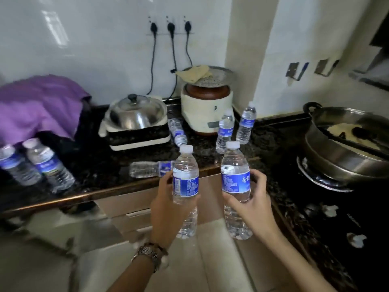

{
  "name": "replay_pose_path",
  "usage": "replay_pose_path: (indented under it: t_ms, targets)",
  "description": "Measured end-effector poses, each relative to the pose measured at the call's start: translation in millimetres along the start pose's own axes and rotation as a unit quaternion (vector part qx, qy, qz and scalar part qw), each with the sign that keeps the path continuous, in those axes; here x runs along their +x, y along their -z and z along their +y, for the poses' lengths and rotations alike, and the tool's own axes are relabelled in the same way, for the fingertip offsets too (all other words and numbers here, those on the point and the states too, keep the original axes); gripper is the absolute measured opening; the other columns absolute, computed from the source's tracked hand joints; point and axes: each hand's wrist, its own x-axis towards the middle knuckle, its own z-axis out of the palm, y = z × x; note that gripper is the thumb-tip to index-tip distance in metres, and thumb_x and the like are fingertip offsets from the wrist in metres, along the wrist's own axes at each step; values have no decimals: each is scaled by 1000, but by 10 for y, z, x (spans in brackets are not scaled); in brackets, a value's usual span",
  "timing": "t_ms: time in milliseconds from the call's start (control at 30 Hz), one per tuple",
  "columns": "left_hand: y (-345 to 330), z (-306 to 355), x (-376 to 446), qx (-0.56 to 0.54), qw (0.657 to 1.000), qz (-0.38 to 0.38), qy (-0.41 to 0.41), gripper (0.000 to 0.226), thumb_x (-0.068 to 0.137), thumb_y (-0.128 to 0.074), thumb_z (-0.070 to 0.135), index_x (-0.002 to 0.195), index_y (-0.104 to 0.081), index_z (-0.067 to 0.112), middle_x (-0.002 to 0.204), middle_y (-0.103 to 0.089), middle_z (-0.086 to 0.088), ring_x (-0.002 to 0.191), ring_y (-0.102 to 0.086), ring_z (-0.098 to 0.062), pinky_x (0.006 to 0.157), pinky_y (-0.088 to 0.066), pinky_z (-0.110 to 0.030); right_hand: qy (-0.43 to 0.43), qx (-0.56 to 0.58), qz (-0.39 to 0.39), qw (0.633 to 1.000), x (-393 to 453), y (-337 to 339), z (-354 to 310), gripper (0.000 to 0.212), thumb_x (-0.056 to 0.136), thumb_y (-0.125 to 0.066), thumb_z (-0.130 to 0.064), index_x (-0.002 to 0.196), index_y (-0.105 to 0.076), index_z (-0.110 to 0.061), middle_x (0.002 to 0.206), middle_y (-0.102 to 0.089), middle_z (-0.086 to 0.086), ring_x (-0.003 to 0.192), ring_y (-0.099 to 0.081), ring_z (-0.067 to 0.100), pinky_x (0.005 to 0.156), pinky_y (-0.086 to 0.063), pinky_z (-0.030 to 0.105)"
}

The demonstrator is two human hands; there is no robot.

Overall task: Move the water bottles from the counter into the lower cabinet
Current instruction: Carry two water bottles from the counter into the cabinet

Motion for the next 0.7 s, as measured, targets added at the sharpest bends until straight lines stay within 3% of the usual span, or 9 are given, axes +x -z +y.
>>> replay_pose_path:
  t_ms: [67,167,233,333,400,500,633,700]
  targets:
    - [353,-129,-143,9,999,43,13,86,53,-85,45,126,-39,38,108,-66,10,92,-66,-11,74,-56,-43,5,12,-41,999,-64,-306,-140,74,67,-85,-23,119,-35,-35,106,-64,-18,88,-63,-8,73,-47,8]
    - [920,-265,-420,40,994,97,25,78,56,-87,38,121,-44,41,104,-66,17,88,-64,2,74,-55,-27,20,27,-103,994,-243,-788,-394,73,67,-85,-21,119,-36,-35,108,-64,-17,89,-63,-8,70,-44,3]
    - [1315,-367,-599,58,990,123,41,73,56,-86,40,114,-42,51,95,-63,27,84,-61,10,72,-52,-16,28,43,-138,989,-424,-1104,-550,73,68,-85,-19,121,-37,-32,109,-63,-17,91,-62,-7,72,-45,6]
    - [1897,-521,-871,75,984,148,67,75,58,-84,42,120,-44,42,101,-63,25,85,-60,12,69,-46,-4,28,66,-189,979,-770,-1560,-761,74,68,-85,-19,124,-38,-30,104,-62,-30,96,-61,-7,82,-49,19]
    - [2251,-602,-1048,86,979,165,79,78,56,-82,48,123,-45,36,103,-64,22,85,-62,9,69,-48,-7,29,78,-211,974,-1004,-1835,-888,74,68,-84,-16,124,-38,-28,102,-61,-33,96,-61,-7,85,-50,25]
    - [2710,-762,-1295,101,972,194,89,76,58,-83,44,123,-43,39,102,-65,21,85,-63,6,72,-50,-15,29,95,-243,965,-1335,-2200,-1074,73,70,-83,-13,124,-36,-28,104,-58,-27,93,-56,-17,76,-46,8]
    - [3164,-953,-1546,123,963,217,100,76,62,-82,42,126,-42,34,105,-62,20,90,-62,6,75,-49,-14,13,103,-279,955,-1645,-2562,-1250,73,70,-83,-17,123,-34,-32,99,-57,-25,86,-57,-20,66,-47,7]
    - [3322,-1011,-1617,134,958,234,100,76,62,-81,44,126,-43,30,105,-63,19,90,-60,9,72,-47,-7,11,95,-293,951,-1729,-2709,-1309,75,70,-84,-21,124,-34,-33,101,-57,-25,88,-57,-18,69,-48,10]
